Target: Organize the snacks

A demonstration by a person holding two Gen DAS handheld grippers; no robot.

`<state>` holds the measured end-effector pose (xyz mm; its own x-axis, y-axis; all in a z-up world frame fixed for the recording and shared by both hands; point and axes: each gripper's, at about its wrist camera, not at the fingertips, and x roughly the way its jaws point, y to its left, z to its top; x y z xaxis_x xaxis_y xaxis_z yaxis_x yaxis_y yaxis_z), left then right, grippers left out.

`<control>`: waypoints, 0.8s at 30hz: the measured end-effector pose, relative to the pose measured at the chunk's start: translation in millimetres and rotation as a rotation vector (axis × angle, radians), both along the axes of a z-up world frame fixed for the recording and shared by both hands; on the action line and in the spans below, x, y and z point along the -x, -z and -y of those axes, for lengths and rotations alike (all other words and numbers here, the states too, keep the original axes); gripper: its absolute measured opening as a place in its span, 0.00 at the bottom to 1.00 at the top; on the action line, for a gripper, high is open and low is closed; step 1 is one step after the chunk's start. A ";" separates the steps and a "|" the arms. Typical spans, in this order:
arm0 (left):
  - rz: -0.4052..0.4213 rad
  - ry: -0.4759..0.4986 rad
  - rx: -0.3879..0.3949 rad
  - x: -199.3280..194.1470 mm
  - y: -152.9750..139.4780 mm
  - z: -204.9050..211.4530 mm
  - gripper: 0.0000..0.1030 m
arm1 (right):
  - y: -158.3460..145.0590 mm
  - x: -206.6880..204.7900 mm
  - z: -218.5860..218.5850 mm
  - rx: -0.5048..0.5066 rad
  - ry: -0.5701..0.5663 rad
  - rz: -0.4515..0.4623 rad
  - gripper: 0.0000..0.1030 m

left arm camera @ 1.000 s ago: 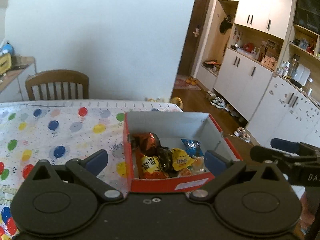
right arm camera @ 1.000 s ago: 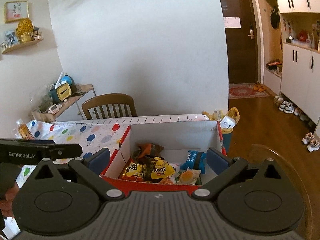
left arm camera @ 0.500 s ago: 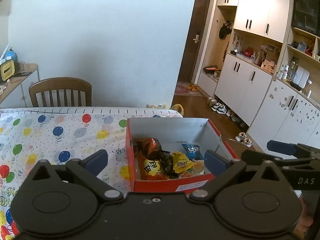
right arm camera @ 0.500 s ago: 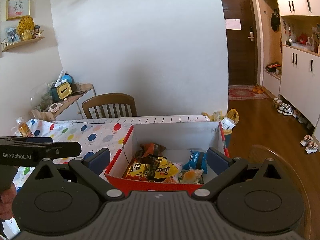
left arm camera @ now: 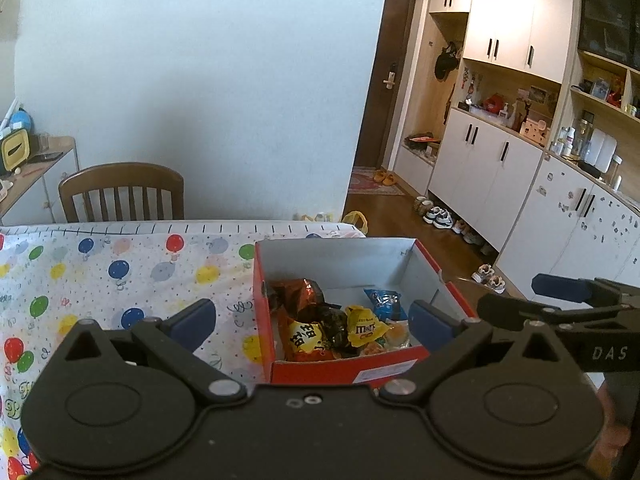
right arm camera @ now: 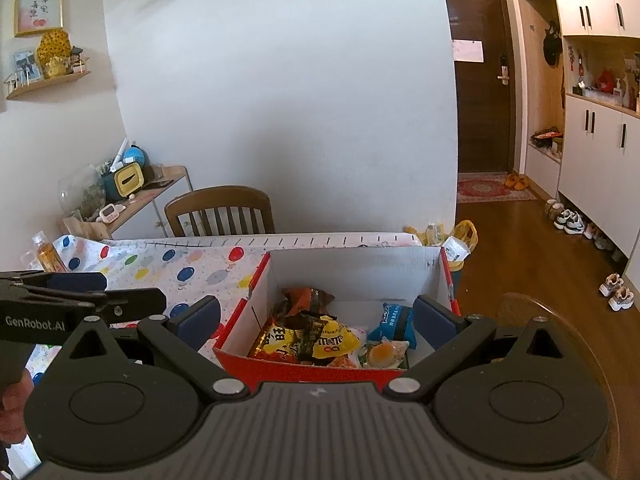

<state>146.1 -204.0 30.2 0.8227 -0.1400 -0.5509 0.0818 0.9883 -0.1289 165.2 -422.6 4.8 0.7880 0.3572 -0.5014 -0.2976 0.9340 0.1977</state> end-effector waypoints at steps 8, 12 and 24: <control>0.010 0.012 -0.006 1.4 -1.4 2.4 0.99 | -1.3 3.1 -2.7 0.014 0.002 0.011 1.00; 0.007 0.015 0.008 1.7 -1.6 0.9 0.99 | -3.5 4.1 -2.9 0.015 0.006 0.015 1.00; 0.009 0.016 0.009 1.5 -2.2 0.0 0.99 | -5.6 4.9 -2.2 0.013 0.016 0.013 1.00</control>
<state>144.6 -203.9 32.5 0.8254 -0.1580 -0.5420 0.0984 0.9856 -0.1374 160.3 -420.4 10.4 0.8003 0.3376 -0.4955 -0.2848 0.9413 0.1813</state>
